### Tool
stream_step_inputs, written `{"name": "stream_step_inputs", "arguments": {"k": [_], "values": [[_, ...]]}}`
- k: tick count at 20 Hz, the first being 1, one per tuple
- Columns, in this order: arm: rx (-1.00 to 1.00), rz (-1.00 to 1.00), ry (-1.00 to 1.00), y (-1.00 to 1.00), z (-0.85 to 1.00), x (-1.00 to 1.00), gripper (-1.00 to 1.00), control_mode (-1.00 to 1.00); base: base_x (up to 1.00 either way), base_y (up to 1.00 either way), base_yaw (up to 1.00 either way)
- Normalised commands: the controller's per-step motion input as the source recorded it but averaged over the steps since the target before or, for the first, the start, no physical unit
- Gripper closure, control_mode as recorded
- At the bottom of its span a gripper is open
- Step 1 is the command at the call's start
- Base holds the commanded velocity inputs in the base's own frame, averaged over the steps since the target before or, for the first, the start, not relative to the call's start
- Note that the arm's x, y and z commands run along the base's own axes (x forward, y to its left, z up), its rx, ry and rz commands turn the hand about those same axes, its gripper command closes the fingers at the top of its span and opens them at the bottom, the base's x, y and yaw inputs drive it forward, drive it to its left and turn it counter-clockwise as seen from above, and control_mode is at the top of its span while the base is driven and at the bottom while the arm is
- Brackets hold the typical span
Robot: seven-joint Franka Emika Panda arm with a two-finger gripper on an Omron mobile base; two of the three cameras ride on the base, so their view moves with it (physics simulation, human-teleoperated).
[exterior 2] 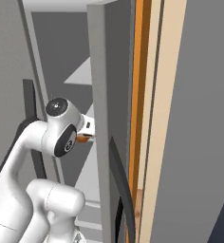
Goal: Take the garlic, cucumber, and tangerine from the freezer and place them in the bowl on the counter.
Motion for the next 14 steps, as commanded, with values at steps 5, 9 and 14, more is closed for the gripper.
{"name": "stream_step_inputs", "arguments": {"k": [5, 9, 14], "values": [[-0.05, 0.01, 0.01, 0.40, 0.30, -0.89, 1.00, -1.00, 0.00, 0.00, 0.00], [-0.01, -0.01, 0.00, 0.23, 0.43, -0.82, 1.00, -1.00, 0.00, 0.00, 0.00], [0.00, 0.00, 0.00, 0.07, 0.45, -0.62, 1.00, -1.00, 0.00, 0.00, 0.00]]}}
